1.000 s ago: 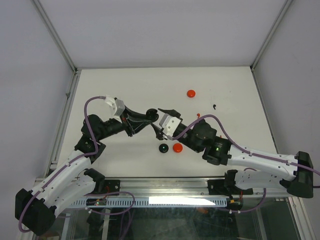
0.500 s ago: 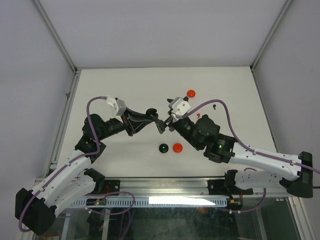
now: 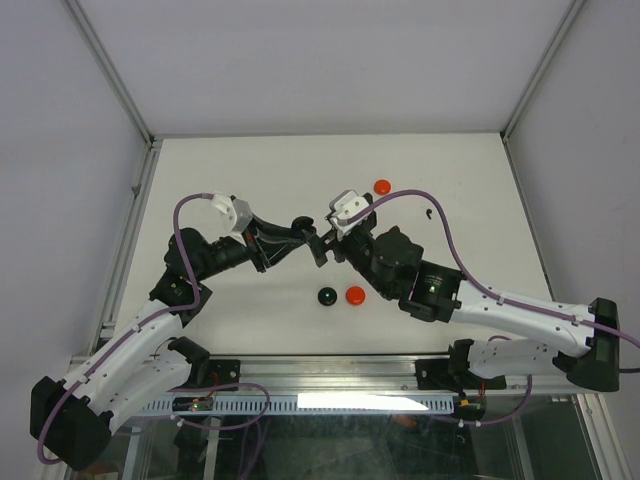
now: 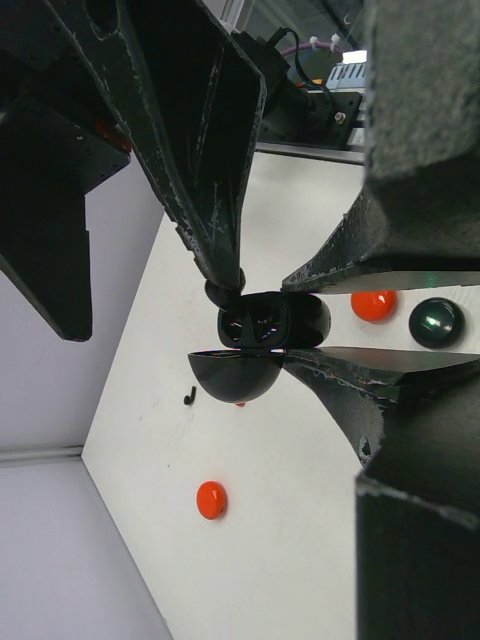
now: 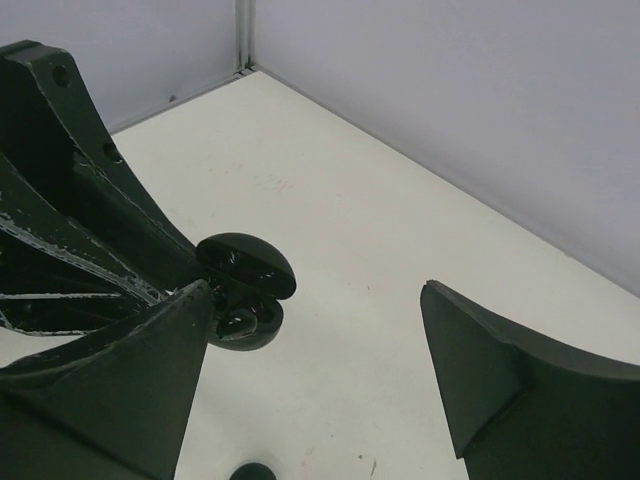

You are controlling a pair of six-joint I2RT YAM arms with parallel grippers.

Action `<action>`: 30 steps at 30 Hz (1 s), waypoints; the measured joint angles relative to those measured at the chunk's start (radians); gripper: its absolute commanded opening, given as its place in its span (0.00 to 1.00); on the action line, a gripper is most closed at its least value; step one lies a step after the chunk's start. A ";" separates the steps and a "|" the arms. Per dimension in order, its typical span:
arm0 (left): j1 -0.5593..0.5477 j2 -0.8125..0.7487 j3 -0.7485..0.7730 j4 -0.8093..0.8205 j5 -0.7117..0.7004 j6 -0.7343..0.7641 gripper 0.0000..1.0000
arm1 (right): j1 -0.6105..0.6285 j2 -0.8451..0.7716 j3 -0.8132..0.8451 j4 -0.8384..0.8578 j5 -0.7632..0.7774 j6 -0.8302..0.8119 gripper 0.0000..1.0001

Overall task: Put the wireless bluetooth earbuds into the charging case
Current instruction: Place the earbud in the charging case.

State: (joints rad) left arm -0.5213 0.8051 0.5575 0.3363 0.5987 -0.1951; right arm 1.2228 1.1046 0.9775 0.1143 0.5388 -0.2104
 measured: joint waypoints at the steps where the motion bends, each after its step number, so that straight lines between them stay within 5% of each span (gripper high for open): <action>1: 0.000 0.000 0.000 0.000 0.000 0.000 0.00 | 0.000 -0.003 0.000 -0.007 0.001 0.000 0.88; 30: 0.000 -0.002 0.000 0.000 0.001 0.000 0.00 | -0.028 -0.035 -0.013 -0.042 -0.037 0.079 0.88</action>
State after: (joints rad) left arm -0.5213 0.8036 0.5575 0.3363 0.5995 -0.1947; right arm 1.1950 1.0698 0.9646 0.0723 0.5022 -0.1318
